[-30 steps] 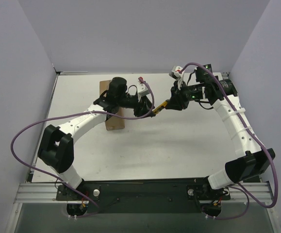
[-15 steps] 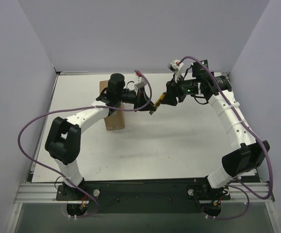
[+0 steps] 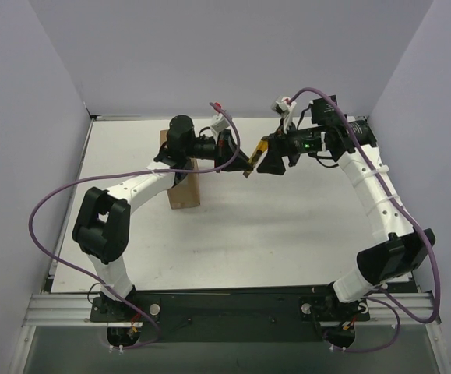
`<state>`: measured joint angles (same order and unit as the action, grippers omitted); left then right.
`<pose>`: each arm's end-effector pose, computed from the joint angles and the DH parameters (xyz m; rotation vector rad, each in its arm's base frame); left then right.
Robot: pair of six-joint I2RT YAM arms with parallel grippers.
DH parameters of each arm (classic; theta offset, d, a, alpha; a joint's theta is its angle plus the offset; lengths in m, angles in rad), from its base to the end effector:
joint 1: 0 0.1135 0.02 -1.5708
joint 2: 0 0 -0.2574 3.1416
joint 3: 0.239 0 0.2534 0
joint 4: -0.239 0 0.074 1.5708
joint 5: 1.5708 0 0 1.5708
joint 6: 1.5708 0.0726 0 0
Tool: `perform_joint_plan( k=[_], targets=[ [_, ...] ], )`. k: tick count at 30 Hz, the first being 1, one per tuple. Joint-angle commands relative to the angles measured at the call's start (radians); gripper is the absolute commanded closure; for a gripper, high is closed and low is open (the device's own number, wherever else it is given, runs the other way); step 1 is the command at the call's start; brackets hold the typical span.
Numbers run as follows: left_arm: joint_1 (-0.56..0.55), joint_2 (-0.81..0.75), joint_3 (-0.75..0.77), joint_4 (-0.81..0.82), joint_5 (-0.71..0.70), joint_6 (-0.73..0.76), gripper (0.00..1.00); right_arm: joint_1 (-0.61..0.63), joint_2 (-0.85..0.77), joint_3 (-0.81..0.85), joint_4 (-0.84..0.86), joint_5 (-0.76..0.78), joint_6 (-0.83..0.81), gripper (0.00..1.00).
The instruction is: Unpack the express box
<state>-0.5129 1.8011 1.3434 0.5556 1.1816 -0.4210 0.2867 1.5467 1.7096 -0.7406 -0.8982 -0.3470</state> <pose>0.3393 -0.2682 0.3191 1.1176 1.3738 -1.5596 0.3167 0.1526 0.4048 -1.1008 1.7089 0.9153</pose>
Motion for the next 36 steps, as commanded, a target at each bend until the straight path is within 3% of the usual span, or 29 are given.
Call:
perform_joint_plan(
  k=[1,9,21,36],
  targets=[
    [-0.009,-0.006,0.025,0.058,0.035,-0.021,1.0,0.026,0.026,0.071,-0.017,-0.054,-0.03,0.37],
    [-0.019,0.0,0.036,0.038,0.039,-0.004,1.0,0.081,0.064,0.097,-0.013,-0.039,-0.038,0.41],
    [-0.015,0.003,0.043,0.027,0.044,0.002,1.0,0.115,0.076,0.082,-0.017,-0.005,-0.053,0.57],
    [-0.015,0.009,0.046,0.02,0.047,0.001,1.0,0.109,0.087,0.131,-0.019,-0.007,-0.056,0.57]
  ],
)
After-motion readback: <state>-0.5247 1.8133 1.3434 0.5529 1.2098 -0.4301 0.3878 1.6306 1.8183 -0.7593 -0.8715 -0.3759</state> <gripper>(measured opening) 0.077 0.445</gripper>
